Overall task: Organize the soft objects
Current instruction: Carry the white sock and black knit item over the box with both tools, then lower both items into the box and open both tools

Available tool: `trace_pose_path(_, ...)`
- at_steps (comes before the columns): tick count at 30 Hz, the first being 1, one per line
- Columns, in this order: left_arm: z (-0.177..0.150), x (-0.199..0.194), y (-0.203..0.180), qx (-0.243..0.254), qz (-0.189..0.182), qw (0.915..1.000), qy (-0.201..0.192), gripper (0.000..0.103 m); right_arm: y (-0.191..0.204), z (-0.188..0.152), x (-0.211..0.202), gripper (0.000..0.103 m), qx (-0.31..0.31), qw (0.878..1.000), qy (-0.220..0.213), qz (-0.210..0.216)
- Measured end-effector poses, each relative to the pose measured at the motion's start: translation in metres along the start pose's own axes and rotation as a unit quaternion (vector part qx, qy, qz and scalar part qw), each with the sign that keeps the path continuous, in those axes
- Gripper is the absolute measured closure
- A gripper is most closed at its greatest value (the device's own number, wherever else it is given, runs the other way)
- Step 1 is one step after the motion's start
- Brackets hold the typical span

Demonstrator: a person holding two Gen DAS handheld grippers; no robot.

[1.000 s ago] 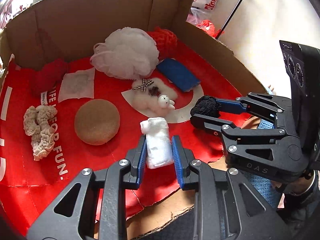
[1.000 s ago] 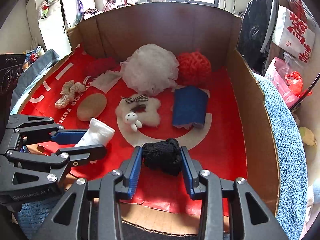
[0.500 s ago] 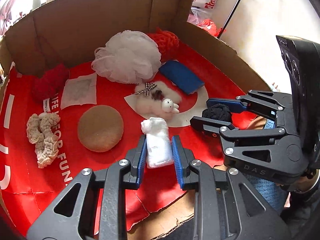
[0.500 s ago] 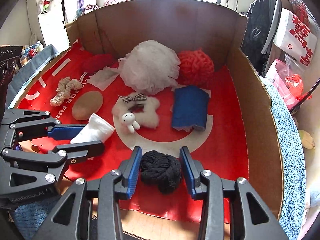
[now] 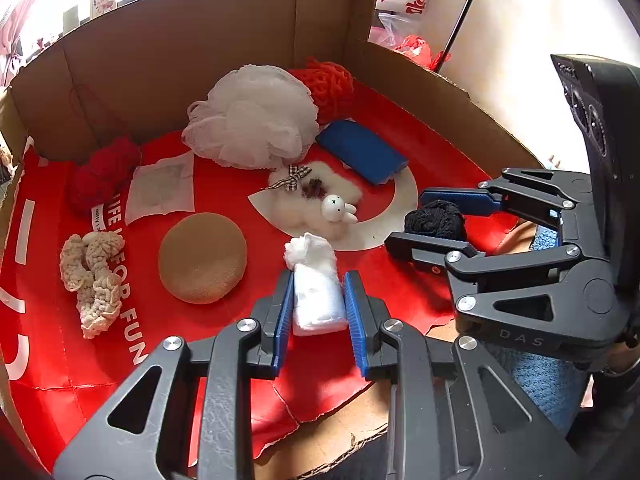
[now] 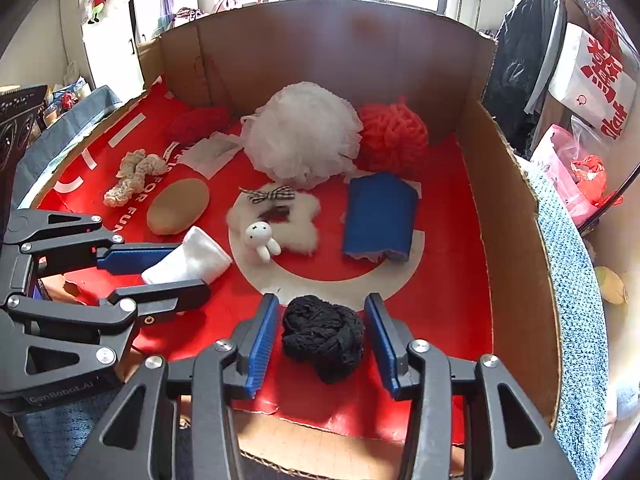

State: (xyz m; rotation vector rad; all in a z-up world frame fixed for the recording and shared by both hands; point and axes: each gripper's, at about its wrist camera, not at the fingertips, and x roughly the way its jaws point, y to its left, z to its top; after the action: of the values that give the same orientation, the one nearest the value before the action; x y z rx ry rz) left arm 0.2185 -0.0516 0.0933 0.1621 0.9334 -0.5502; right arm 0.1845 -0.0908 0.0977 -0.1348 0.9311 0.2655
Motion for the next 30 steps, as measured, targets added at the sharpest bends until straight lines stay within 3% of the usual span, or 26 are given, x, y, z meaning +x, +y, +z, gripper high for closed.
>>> trace_pose_path(7, -0.003, -0.004, 0.002, -0.003, 0.005, 1.0, -0.002, 0.076, -0.001, -0.001, -0.01, 0.049, -0.002, 1.0, -0.01, -0.003)
trace_pose_path(8, -0.004, -0.005, 0.002, -0.005, 0.005, 1.0, -0.004, 0.072, -0.001, -0.001, -0.012, 0.049, -0.002, 1.0, -0.012, -0.004)
trace_pose_path(11, -0.007, -0.014, 0.002, -0.006, 0.008, 0.9997, -0.022, 0.042, -0.001, -0.001, -0.017, 0.049, 0.001, 1.0, -0.016, -0.005)
trace_pose_path(16, -0.011, -0.035, 0.001, -0.01, 0.007, 0.9989, -0.045, 0.041, -0.004, -0.001, -0.03, 0.048, 0.006, 1.0, -0.028, -0.005)
trace_pose_path(20, -0.016, -0.057, 0.004, -0.018, 0.018, 0.9971, -0.072, 0.04, -0.003, 0.0, -0.045, 0.036, 0.007, 0.999, -0.045, -0.007)
trace_pose_path(23, -0.02, -0.077, 0.006, -0.032, 0.032, 0.9938, -0.101, 0.03, -0.002, 0.003, -0.056, 0.035, 0.005, 0.998, -0.06, -0.009)
trace_pose_path(30, -0.027, -0.106, 0.016, -0.07, 0.079, 0.9798, -0.17, 0.014, 0.003, 0.007, -0.072, 0.013, 0.014, 0.995, -0.094, -0.005)
